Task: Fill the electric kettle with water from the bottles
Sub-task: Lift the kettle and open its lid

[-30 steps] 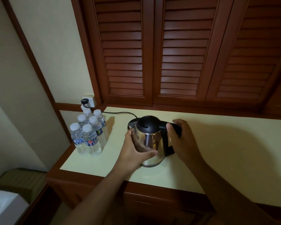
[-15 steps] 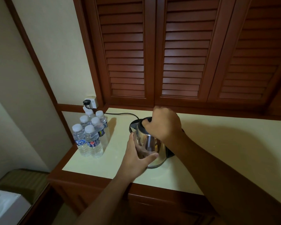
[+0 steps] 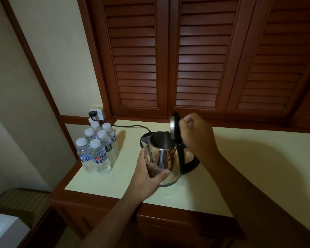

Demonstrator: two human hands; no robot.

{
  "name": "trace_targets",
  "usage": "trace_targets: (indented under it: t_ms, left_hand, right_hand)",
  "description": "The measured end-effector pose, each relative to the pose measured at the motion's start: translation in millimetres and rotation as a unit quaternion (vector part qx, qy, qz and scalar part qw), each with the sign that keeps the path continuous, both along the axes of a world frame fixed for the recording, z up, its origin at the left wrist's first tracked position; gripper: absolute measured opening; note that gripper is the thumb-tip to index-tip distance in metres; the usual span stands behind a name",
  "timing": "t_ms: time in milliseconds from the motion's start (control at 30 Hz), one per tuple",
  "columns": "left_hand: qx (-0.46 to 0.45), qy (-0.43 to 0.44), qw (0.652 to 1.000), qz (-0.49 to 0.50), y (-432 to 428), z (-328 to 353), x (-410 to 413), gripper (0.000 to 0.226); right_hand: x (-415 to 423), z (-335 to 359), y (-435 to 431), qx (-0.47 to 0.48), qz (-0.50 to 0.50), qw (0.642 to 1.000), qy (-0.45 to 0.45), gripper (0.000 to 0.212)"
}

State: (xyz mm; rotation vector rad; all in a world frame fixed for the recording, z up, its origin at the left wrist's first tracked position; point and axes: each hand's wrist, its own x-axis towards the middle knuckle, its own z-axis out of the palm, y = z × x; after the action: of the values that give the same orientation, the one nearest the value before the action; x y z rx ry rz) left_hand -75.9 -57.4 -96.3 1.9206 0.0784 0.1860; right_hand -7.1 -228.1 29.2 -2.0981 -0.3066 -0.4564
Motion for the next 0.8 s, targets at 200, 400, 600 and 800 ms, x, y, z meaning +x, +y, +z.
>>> trace_targets:
  t_ms: [200,400,600,800]
  left_hand:
    - [0.004,-0.008,1.000,-0.005,0,-2,-2,0.109]
    - [0.016,-0.005,1.000,-0.012,0,-1,-5,0.105]
    - [0.032,0.000,0.999,-0.011,2,4,-10,0.094]
    - [0.014,-0.026,0.997,0.071,14,3,-32,0.100]
  right_hand:
    - [-13,-22,-31,0.119,0.006,0.989,0.091,0.027]
    - [-34,-43,-40,0.127,0.044,0.988,0.078,0.032]
    - [-80,-68,-30,0.100,-0.024,0.990,-0.095,0.029]
    - [-101,-85,9,0.042,0.104,0.988,-0.102,0.034]
